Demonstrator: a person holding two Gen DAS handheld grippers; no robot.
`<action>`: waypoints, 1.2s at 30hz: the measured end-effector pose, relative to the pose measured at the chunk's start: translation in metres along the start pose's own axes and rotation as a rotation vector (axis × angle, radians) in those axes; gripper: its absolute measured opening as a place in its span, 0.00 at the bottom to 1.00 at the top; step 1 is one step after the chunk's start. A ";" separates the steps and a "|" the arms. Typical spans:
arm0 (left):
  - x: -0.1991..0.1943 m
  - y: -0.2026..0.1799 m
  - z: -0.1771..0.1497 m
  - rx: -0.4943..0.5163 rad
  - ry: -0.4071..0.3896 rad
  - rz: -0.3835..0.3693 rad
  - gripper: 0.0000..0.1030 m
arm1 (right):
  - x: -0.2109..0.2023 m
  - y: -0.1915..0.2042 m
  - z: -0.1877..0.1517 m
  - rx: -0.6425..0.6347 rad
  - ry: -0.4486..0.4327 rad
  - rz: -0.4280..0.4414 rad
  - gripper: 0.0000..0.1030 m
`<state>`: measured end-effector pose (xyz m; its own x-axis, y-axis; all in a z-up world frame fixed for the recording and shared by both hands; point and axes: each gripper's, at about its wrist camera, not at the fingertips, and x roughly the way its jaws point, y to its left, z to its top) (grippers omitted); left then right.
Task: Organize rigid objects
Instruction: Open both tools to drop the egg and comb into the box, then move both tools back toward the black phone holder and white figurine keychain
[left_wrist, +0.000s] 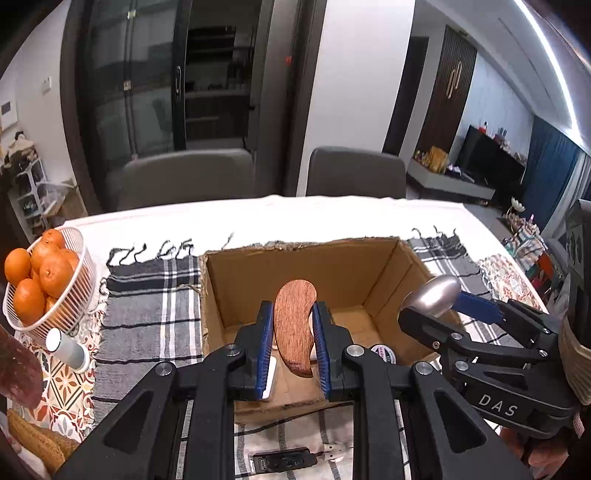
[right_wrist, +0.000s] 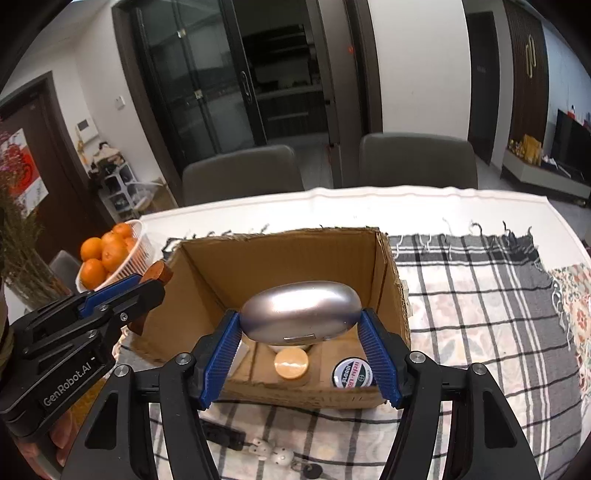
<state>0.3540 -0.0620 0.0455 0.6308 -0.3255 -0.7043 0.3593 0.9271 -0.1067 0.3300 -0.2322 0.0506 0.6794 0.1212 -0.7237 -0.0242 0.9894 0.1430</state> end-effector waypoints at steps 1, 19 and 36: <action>0.003 0.000 0.000 0.002 0.009 0.002 0.21 | 0.003 0.000 0.001 -0.001 0.011 -0.003 0.64; -0.002 0.009 -0.014 -0.035 0.004 0.079 0.52 | 0.001 0.002 -0.005 -0.032 -0.010 -0.084 0.72; -0.078 0.009 -0.042 -0.051 -0.129 0.163 0.74 | -0.075 0.031 -0.022 -0.078 -0.216 -0.096 0.72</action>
<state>0.2793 -0.0209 0.0702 0.7619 -0.1882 -0.6198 0.2117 0.9767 -0.0363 0.2618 -0.2088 0.0942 0.8219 0.0150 -0.5694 -0.0031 0.9998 0.0219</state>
